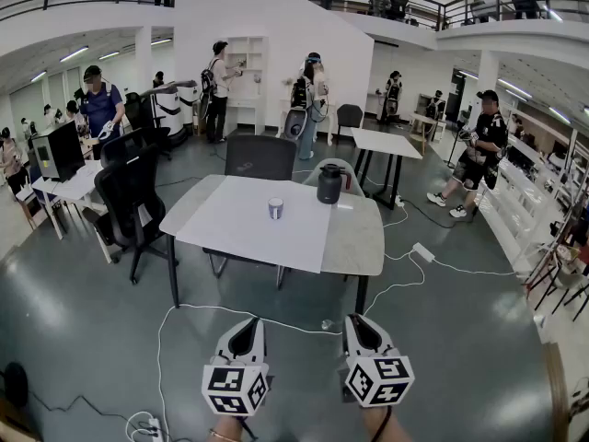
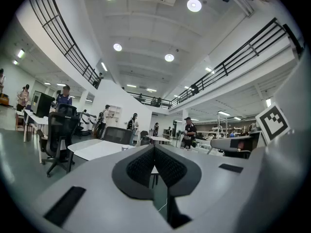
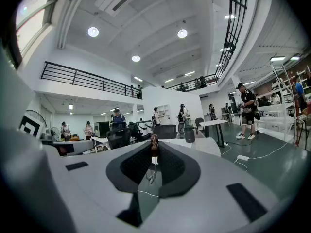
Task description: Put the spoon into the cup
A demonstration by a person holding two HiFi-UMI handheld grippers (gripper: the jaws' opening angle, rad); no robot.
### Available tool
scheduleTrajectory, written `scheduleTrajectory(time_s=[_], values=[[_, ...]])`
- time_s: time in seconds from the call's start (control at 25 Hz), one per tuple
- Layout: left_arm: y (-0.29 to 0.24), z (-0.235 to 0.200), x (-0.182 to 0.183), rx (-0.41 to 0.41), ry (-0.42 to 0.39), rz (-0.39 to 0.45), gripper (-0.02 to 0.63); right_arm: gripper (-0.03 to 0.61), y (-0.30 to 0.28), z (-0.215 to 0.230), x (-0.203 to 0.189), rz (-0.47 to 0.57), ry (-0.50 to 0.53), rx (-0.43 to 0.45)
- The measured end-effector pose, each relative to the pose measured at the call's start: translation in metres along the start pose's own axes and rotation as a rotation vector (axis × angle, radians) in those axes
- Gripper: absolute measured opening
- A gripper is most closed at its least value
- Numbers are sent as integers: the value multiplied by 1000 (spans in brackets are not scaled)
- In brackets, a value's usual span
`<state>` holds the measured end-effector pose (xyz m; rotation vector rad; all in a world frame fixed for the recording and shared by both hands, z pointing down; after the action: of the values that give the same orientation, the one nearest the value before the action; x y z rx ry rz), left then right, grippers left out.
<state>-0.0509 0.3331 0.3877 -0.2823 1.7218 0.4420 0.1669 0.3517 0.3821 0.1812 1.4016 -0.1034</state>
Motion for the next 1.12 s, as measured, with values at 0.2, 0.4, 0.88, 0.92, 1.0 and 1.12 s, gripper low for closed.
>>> scheduleTrajectory(time_s=[0.2,0.4,0.88,0.92,1.0,1.12], values=[[-3,-9,-2,2,11,-10,18,60,-7,-4,-3,-6,-3,0],[-1,-23,-5,9,23,-15,18,60,-12,-13,-6,-10,-1,3],[-8,-43,-14,-2,15,-47,18,60,-29,-19,-16,-20,-84,-13],[-10,-44,-16,0,15,-51,18,60,-31,-17,-18,-22,-87,-15],[-16,-47,-20,4,17,-55,18,60,-38,-14,-21,-24,-92,-17],[-33,-57,-25,14,21,-52,18,60,-57,-9,-28,-27,-101,-19]])
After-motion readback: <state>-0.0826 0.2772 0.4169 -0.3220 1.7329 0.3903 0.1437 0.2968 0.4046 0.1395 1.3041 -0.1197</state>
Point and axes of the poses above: the fingertips, and each gripper's own axes: y backward along the fingers, z to its right, x out of its top, the point moved 4 cm from there along y, backward along the fingers, and after that the axes turned 10 degrees about z, right-handed, at the moved point
